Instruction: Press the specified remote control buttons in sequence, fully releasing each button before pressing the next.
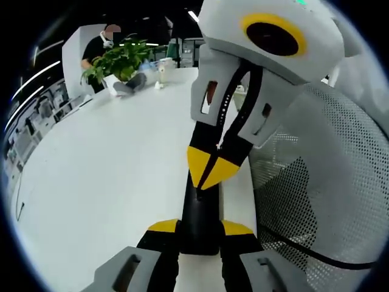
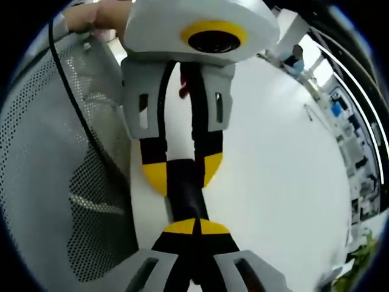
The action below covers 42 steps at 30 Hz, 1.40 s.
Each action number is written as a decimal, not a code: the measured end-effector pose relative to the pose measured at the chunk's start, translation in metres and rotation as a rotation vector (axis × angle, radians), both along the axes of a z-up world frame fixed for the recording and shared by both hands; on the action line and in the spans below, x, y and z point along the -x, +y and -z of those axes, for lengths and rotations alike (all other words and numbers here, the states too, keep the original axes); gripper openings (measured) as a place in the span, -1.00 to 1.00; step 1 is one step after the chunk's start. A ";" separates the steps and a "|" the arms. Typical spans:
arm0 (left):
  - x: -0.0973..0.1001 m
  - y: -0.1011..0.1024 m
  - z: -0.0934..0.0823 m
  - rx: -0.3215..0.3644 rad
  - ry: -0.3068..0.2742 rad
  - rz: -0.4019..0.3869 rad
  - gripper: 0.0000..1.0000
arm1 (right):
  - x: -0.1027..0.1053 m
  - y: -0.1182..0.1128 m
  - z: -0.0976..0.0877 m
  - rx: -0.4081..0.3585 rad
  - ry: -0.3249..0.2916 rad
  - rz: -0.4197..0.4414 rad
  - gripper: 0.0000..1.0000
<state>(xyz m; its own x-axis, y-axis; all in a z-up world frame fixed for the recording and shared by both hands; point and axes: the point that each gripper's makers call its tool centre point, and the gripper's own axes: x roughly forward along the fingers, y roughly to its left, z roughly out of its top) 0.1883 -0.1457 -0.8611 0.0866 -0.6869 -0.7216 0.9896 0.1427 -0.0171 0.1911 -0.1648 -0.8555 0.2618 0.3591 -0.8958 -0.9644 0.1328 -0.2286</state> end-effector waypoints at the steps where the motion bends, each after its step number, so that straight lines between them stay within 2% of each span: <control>1: 0.000 0.000 0.000 0.000 0.000 0.000 -0.52 | 0.000 0.000 0.000 -0.009 -0.001 0.013 -1.00; 3: 0.000 0.000 0.000 -0.001 0.000 0.000 -0.52 | -0.001 0.000 -0.001 -0.040 0.017 0.058 -1.00; 5: 0.000 0.000 0.000 -0.001 0.000 0.000 -0.52 | -0.002 -0.001 -0.001 -0.049 0.018 0.065 -1.00; 7: 0.000 0.000 0.000 0.000 -0.001 0.000 -0.52 | 0.000 0.002 -0.002 -0.068 -0.001 0.049 -1.00; 8: 0.000 0.000 0.000 0.000 -0.001 -0.001 -0.52 | 0.001 0.004 -0.003 -0.073 -0.042 0.015 -1.00; 9: 0.000 0.000 0.000 0.000 -0.001 -0.001 -0.52 | 0.002 0.004 -0.003 -0.064 -0.053 0.011 -1.00; 13: 0.000 0.000 0.001 0.000 0.000 0.000 -0.52 | 0.005 0.008 -0.002 -0.068 -0.036 0.005 -1.00; 19: 0.000 0.000 0.001 0.004 0.001 -0.001 -0.52 | 0.003 0.007 -0.002 -0.142 0.061 0.109 -1.00; 22: 0.000 0.001 0.000 0.010 0.002 -0.004 -0.52 | 0.002 0.006 -0.002 -0.179 0.104 0.205 -1.00; 25: 0.000 0.001 0.000 0.022 0.003 -0.011 -0.52 | 0.001 0.007 -0.002 -0.164 0.129 0.225 -1.00; 29: 0.000 0.000 0.000 0.019 -0.003 -0.017 -0.52 | 0.000 0.006 -0.001 -0.138 0.218 0.291 -1.00; 31: 0.000 -0.001 0.000 0.012 -0.007 -0.019 -0.52 | -0.002 0.007 -0.001 -0.132 0.215 0.291 -1.00; 34: -0.001 -0.001 0.001 0.010 -0.007 -0.030 -0.51 | 0.000 0.007 0.001 -0.081 0.198 0.294 -1.00; 38: -0.001 -0.001 0.001 0.015 -0.006 -0.034 -0.51 | -0.002 0.005 0.001 -0.109 0.236 0.360 -1.00; 40: -0.001 -0.001 0.001 0.019 -0.005 -0.038 -0.51 | 0.000 0.004 0.000 -0.129 0.221 0.358 -1.00; 42: -0.001 -0.002 0.001 0.023 -0.005 -0.040 -0.51 | 0.000 0.006 -0.001 -0.160 0.163 0.318 -1.00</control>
<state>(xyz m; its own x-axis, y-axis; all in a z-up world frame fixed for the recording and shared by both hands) 0.1896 -0.1473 -0.8621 0.1177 -0.6990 -0.7053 0.9832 0.1819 -0.0163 0.1916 -0.1592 -0.8544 0.2417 0.4218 -0.8738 -0.8914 0.4523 -0.0283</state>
